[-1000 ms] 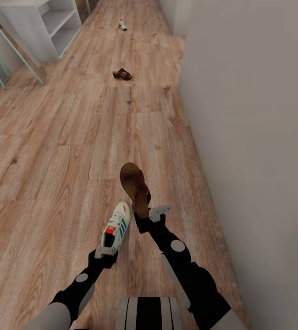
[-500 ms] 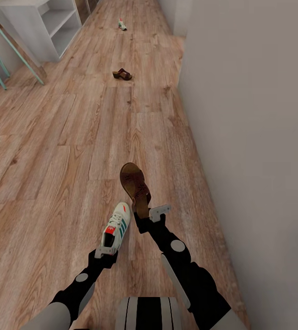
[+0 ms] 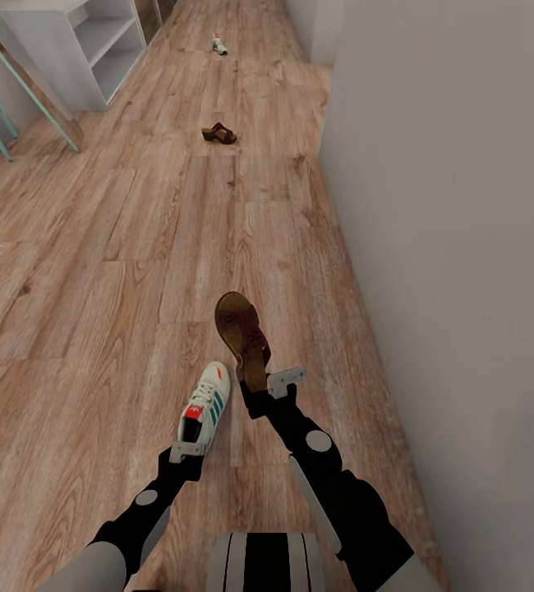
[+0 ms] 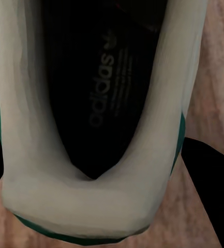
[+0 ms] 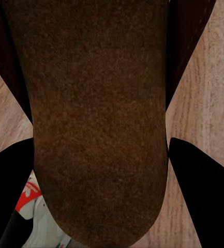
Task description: Pick up the two gym shoes and the two sandals from the corridor floor and place them onto the hallstand (shoe rack) in the corridor, making sure they are on the rack and not on the floor. Arrange them so the two gym shoes are next to each other and the two sandals are next to each other.
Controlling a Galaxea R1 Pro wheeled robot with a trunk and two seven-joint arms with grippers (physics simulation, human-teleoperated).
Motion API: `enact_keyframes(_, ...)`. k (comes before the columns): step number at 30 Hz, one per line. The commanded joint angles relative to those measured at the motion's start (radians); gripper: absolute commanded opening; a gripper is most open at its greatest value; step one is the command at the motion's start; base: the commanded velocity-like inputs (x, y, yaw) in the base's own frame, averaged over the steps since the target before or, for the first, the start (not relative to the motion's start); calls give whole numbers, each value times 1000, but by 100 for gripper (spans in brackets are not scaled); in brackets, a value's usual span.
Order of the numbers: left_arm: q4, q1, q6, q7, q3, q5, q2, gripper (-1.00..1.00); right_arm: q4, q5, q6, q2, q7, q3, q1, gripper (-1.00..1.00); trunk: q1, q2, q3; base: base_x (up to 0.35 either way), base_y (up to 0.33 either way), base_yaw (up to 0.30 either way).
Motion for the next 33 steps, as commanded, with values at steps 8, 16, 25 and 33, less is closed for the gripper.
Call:
enact_keyframes(8,0,0,-3,-5,8,-10,-1,-100,-1,-10,4,0,-4,1,0,-100,0,0,-1,0,0,0)
enact_keyframes(16,0,0,-3,-5,7,-9,-1,-100,-1,-10,4,0,-4,1,0,-100,0,0,-1,0,0,0)
enact_keyframes(25,-1,0,-4,-5,7,-10,0,-100,-1,-10,4,0,-4,-1,0,-100,0,0,-1,0,0,0)
enact_keyframes(33,-1,1,-5,-5,7,-10,1,-100,-1,-10,4,0,-4,-1,0,-100,0,0,-1,0,0,0)
